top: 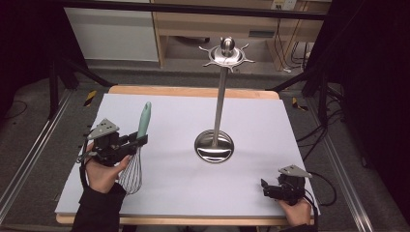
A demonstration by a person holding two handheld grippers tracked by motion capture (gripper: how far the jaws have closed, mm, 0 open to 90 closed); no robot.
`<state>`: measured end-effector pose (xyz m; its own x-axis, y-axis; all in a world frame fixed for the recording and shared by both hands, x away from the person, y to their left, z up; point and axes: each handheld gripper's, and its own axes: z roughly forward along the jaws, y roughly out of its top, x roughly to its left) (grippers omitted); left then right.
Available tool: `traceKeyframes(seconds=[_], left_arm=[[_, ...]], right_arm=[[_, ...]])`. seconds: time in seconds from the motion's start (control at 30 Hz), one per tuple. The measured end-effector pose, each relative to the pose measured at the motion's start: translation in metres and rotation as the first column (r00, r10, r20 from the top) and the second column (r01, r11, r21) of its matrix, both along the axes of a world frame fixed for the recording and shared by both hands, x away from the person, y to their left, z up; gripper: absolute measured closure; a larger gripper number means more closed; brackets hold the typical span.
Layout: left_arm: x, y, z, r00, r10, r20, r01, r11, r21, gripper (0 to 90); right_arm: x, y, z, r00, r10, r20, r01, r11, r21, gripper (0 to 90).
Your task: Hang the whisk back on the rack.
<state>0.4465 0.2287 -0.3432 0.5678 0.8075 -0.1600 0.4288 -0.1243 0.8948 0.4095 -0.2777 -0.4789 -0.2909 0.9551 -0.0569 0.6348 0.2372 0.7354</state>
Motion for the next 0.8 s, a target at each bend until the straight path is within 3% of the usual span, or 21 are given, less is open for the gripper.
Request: traceKeyframes(seconds=[0.4, 0.8], left_arm=[[0.0, -0.002, 0.014, 0.9973, -0.004, 0.074, 0.007, 0.9992, -0.039, 69.1], [0.006, -0.008, 0.027, 0.9944, -0.029, 0.102, 0.038, 0.9953, -0.089, 69.1]], right_arm=[[0.002, 0.002, 0.0, 1.0, 0.001, 0.0, -0.001, 1.0, -0.002, 7.9], [0.004, 0.005, 0.0, 1.0, -0.004, 0.004, 0.004, 1.0, 0.003, 7.7]])
